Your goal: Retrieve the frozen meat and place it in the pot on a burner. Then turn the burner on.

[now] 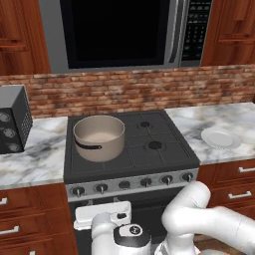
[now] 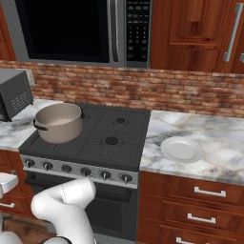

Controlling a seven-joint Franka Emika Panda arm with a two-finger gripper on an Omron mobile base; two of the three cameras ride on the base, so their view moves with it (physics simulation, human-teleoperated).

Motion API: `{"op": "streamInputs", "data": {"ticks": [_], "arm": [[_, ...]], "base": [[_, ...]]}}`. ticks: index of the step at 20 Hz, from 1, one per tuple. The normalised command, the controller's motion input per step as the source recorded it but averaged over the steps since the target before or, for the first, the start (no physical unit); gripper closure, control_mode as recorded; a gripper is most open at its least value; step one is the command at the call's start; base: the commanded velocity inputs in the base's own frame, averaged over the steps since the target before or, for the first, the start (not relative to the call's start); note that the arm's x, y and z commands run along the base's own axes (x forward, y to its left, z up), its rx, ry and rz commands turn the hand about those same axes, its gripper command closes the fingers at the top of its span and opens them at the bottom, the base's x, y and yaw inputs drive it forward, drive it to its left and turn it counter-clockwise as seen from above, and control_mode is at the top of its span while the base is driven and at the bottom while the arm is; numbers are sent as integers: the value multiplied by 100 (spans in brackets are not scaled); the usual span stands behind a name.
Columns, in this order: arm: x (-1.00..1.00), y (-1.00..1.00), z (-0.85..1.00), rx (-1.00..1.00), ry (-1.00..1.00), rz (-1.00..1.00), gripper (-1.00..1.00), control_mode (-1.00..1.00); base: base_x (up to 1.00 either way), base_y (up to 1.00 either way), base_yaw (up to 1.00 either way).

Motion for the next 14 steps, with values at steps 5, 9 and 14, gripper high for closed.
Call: {"op": "streamInputs", "data": {"ticks": [5,9,14], "arm": [[30,13,-16,1,2,0,-100,-100],[30,14,-10,0,0,0,-100,-100],[22,17,-19,0,0,0,-100,-100]], "base": [[0,0,0],[0,0,0],[0,0,0]]}}
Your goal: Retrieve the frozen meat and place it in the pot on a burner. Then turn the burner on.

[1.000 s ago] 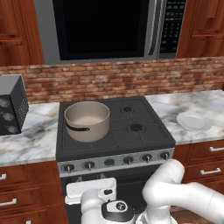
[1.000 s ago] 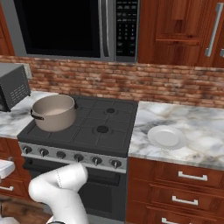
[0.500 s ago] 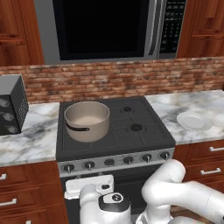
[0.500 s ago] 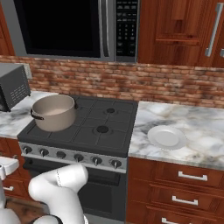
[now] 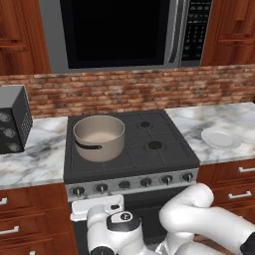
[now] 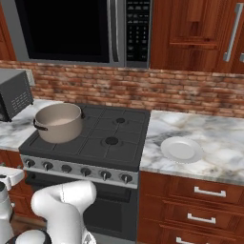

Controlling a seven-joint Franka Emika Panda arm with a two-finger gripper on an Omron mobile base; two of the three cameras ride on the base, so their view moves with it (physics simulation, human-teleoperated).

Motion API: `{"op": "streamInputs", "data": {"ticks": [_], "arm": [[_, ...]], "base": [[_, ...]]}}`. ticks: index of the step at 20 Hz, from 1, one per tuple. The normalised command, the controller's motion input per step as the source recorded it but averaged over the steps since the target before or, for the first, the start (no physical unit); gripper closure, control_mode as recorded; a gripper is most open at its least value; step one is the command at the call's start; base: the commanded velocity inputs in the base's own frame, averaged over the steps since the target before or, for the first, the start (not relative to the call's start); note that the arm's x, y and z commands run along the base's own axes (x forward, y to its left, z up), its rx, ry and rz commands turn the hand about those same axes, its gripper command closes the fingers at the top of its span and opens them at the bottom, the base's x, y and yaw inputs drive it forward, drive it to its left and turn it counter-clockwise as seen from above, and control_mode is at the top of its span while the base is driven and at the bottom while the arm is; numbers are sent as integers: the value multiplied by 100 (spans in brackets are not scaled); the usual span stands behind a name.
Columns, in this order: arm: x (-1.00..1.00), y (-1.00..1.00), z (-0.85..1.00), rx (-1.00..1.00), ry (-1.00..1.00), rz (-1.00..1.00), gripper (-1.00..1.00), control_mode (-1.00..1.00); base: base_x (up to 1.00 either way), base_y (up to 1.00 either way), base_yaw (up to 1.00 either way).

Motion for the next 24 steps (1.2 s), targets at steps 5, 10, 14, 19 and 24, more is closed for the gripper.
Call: {"op": "streamInputs", "data": {"ticks": [5,10,14,19,24], "arm": [[15,17,-24,0,0,0,-100,-100],[15,11,-11,0,0,0,-100,-100],[18,5,-16,0,0,0,-100,-100],[23,1,-30,0,0,0,-100,-100],[18,1,-24,0,0,0,-100,-100]], "base": [[0,0,0],[0,0,0],[0,0,0],[0,0,0],[0,0,0]]}}
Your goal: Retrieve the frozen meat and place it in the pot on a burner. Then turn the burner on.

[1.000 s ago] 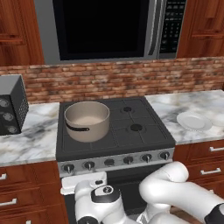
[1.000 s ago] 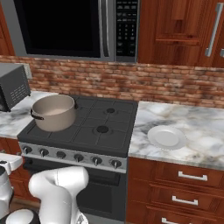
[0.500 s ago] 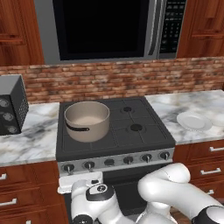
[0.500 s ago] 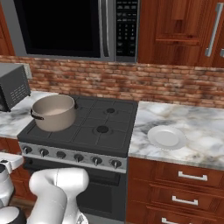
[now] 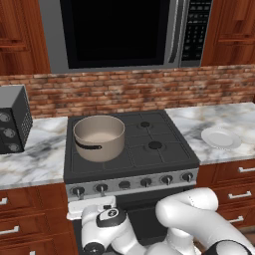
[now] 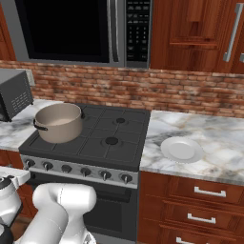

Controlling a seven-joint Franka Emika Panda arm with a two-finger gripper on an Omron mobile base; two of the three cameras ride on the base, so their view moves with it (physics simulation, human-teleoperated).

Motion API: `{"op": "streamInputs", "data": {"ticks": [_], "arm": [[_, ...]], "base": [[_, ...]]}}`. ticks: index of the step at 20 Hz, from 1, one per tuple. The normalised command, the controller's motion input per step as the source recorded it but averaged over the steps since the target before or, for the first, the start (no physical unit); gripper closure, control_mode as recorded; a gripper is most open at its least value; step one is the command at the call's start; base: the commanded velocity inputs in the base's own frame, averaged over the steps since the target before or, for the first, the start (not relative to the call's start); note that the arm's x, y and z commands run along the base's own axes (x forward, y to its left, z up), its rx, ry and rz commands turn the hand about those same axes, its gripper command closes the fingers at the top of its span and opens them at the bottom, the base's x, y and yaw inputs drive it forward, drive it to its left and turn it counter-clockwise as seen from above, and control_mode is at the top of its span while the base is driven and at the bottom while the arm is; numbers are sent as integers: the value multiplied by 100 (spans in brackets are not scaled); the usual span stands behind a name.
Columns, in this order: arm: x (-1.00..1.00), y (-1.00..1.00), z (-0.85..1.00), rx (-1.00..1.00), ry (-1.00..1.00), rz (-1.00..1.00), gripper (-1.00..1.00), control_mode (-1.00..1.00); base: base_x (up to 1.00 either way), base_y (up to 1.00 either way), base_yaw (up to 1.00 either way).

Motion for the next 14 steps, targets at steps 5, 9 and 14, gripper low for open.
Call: {"op": "streamInputs", "data": {"ticks": [5,9,14], "arm": [[13,11,-20,1,0,0,-100,-100],[1,15,-21,-1,0,0,-100,-100],[0,12,-4,-3,0,0,-100,-100]], "base": [[0,0,0],[0,0,0],[0,0,0]]}}
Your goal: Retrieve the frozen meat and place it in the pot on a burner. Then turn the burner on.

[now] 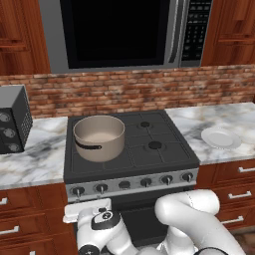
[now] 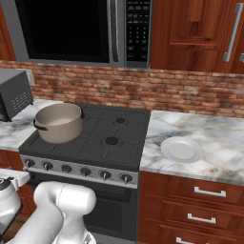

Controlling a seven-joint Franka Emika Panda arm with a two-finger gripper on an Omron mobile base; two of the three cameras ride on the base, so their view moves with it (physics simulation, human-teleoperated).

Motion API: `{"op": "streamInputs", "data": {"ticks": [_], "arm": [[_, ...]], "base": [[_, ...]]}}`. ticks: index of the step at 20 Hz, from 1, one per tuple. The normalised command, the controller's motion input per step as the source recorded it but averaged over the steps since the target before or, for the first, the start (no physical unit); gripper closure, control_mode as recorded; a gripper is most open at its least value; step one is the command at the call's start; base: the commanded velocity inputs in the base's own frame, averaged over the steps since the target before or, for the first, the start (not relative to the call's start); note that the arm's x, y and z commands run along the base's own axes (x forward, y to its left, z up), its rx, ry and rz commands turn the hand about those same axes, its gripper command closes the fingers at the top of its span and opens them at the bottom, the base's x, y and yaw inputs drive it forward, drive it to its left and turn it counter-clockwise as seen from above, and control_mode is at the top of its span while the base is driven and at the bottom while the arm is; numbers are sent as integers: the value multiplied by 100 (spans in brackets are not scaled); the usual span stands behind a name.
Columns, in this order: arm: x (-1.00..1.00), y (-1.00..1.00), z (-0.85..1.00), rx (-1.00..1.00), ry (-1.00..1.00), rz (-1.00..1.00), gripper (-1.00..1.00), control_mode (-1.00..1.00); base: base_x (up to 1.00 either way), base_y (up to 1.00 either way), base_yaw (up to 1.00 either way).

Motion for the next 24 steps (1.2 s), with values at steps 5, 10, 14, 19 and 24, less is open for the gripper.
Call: {"op": "streamInputs", "data": {"ticks": [5,10,14,19,24], "arm": [[0,5,0,0,0,0,-100,-100],[0,0,0,0,0,0,-100,-100],[0,0,-1,0,0,0,-100,-100],[1,0,-5,0,0,0,-100,-100],[2,0,-7,0,1,0,-100,-100]], "base": [[0,0,0],[0,0,0],[0,0,0],[0,0,0],[0,0,0]]}}
